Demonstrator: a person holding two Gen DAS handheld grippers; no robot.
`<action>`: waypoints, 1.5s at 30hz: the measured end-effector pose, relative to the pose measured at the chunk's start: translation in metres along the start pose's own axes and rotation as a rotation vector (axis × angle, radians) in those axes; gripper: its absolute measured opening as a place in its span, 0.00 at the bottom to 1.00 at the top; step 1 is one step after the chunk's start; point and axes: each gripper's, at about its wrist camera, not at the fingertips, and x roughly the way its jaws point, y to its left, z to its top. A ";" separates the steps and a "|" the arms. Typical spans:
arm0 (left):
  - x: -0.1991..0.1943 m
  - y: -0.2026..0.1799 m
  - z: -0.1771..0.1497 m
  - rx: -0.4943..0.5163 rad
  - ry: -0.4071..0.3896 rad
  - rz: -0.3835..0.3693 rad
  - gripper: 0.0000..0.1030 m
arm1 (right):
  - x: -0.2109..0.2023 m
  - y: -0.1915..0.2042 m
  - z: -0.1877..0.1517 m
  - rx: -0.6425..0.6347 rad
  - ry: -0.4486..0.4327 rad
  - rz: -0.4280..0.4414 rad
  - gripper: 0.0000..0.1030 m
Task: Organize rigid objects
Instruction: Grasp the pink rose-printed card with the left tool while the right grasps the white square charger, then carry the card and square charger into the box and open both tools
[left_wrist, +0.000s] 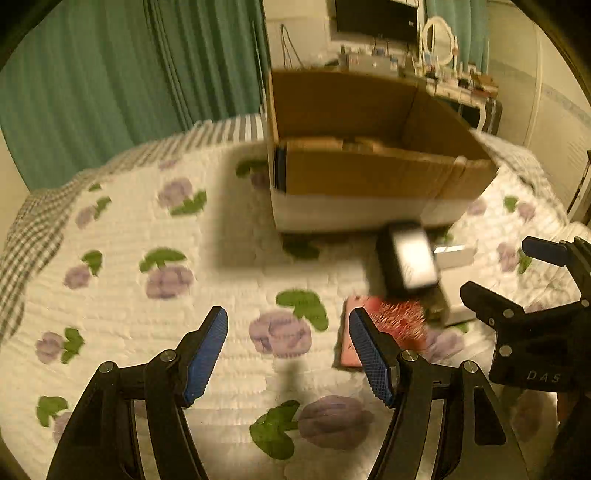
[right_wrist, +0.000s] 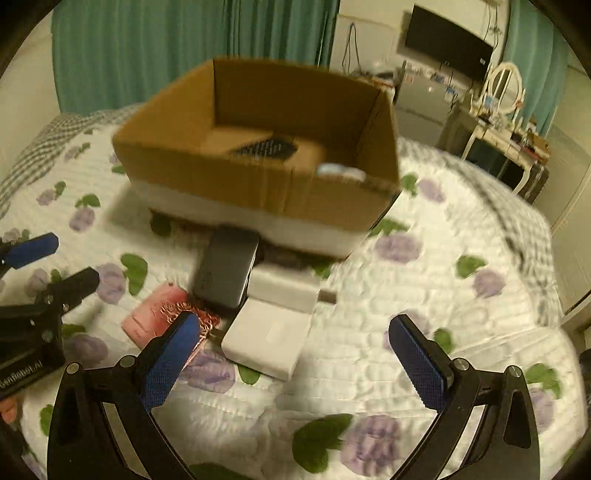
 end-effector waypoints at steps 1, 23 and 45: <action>0.003 0.001 0.000 -0.003 0.011 -0.004 0.69 | 0.006 0.000 -0.001 0.005 0.013 0.006 0.96; 0.025 -0.058 -0.003 0.080 0.215 -0.202 0.69 | -0.005 -0.036 -0.010 0.095 0.018 0.100 0.52; 0.022 -0.070 0.004 0.106 0.221 -0.186 0.70 | -0.037 -0.034 -0.006 0.101 -0.054 0.117 0.51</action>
